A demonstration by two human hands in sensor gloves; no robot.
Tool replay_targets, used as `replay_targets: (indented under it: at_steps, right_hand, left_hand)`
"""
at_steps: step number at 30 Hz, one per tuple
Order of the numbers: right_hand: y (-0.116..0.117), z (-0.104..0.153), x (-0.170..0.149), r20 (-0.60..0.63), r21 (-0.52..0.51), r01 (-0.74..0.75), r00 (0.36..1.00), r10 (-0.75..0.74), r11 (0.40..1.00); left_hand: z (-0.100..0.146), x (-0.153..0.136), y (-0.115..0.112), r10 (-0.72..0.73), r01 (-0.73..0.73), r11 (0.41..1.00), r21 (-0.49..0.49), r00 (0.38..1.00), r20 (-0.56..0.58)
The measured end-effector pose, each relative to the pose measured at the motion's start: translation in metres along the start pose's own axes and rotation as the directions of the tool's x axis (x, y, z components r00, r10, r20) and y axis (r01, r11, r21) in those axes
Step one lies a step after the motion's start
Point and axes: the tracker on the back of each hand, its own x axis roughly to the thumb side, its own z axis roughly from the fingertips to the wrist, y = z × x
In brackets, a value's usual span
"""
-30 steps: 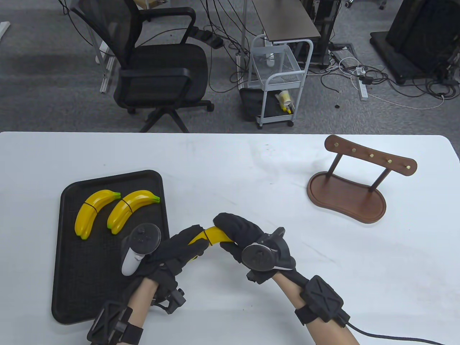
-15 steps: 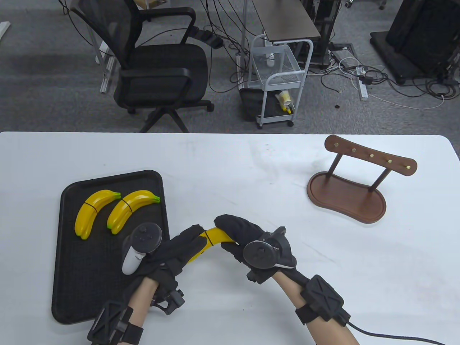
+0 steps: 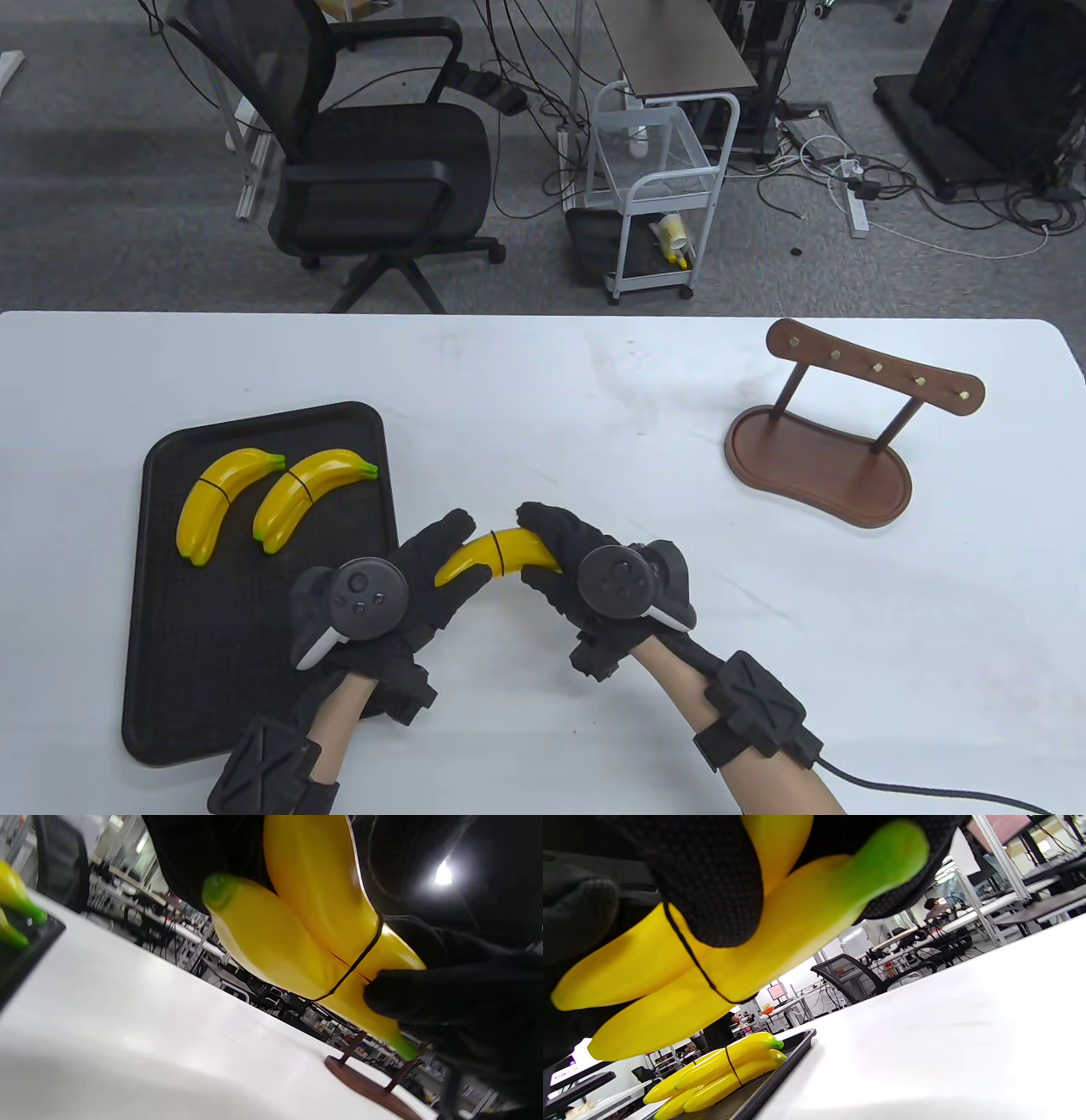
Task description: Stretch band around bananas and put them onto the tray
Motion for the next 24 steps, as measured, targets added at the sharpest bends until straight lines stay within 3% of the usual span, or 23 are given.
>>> replay_targets:
  at_steps: [9,14,24]
  right_hand:
    - [0.010,0.002,0.003,-0.010,0.028,0.015,1.000,-0.015,0.999]
    - [0.015,0.002,0.001,0.001,0.064,0.022,1.000,-0.022,0.998]
    - [0.016,0.000,-0.013,-0.014,0.161,0.215,0.976,-0.216,0.963]
  left_hand:
    - [0.001,0.012,-0.008,-0.236,0.236,0.972,-0.013,0.972,0.022]
    - [0.001,0.013,-0.012,-0.266,0.267,0.963,-0.026,0.964,0.023]
    - [0.000,0.007,-0.010,-0.254,0.254,0.967,-0.023,0.967,0.002]
